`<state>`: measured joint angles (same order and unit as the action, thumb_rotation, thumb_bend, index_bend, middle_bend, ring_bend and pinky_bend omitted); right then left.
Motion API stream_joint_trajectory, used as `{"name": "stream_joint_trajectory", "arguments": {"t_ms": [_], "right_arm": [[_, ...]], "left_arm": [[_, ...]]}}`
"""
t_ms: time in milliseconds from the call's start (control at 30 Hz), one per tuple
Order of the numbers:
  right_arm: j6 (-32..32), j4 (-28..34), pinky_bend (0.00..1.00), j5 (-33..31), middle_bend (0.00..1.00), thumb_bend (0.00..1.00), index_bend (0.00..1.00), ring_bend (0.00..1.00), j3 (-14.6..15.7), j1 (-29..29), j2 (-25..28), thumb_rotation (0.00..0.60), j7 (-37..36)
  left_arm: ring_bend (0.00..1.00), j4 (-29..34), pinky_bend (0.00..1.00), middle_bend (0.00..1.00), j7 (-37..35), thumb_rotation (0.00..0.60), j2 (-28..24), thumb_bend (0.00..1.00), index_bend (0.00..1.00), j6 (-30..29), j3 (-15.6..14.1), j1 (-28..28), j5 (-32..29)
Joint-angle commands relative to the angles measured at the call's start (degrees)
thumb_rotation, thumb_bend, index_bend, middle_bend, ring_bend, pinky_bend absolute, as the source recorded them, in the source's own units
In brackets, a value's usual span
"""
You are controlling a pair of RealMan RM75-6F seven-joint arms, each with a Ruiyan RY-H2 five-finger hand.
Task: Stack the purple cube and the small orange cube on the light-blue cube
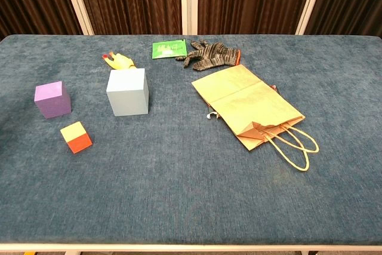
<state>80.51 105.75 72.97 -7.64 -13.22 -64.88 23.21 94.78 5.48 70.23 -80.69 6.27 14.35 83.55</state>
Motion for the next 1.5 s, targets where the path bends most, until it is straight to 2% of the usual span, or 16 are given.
{"name": "stream_joint_trajectory", "arguments": {"t_ms": [33, 467, 733, 967, 1167, 1333, 1500], "right_arm": [[-0.3, 0.3, 0.0, -0.1, 0.07, 0.14, 0.0, 0.0, 0.0, -0.1, 0.1, 0.6, 0.2], [1.2, 0.4, 0.0, 1.2, 0.07, 0.14, 0.0, 0.0, -0.7, 0.1, -0.1, 0.6, -1.3], [0.5, 0.1, 0.0, 2.1, 0.07, 0.14, 0.0, 0.0, -0.7, 0.1, 0.1, 0.6, -3.8], [-0.2, -0.1, 0.0, 3.0, 0.07, 0.14, 0.0, 0.0, -0.2, 0.2, 0.8, 0.6, -5.4], [-0.2, -0.4, 0.0, 2.6, 0.07, 0.14, 0.0, 0.0, -0.3, 0.4, 1.5, 0.6, -5.8], [-0.3, -0.4, 0.0, 2.2, 0.07, 0.14, 0.0, 0.0, -0.4, 0.4, 1.5, 0.6, -5.6], [-0.6, -0.3, 0.0, 2.1, 0.07, 0.14, 0.0, 0.0, -0.3, 0.4, 1.7, 0.6, -5.0]], "left_arm": [[0.27, 0.1, 0.39, 0.28, 0.1, 0.6, -0.1, 0.12, 0.25, 0.1, 0.0, 0.2, 0.1], [0.27, 0.7, 0.39, 0.28, 1.5, 0.6, 0.3, 0.12, 0.25, 1.6, -0.3, 0.5, -1.4], [0.27, 2.2, 0.39, 0.28, 7.2, 0.6, 2.4, 0.12, 0.25, 5.3, -0.9, 2.0, -4.0], [0.27, 3.1, 0.39, 0.28, 14.2, 0.6, 5.4, 0.12, 0.25, 11.7, 0.9, 6.1, -10.5], [0.27, 0.3, 0.39, 0.28, 16.7, 0.6, 8.3, 0.12, 0.25, 14.8, 3.1, 9.2, -15.7], [0.27, -1.9, 0.39, 0.29, 18.6, 0.6, 10.4, 0.12, 0.25, 19.5, 4.5, 12.1, -23.1], [0.27, -7.5, 0.39, 0.3, 20.5, 0.6, 13.0, 0.12, 0.25, 23.3, 5.1, 15.3, -28.2]]}}
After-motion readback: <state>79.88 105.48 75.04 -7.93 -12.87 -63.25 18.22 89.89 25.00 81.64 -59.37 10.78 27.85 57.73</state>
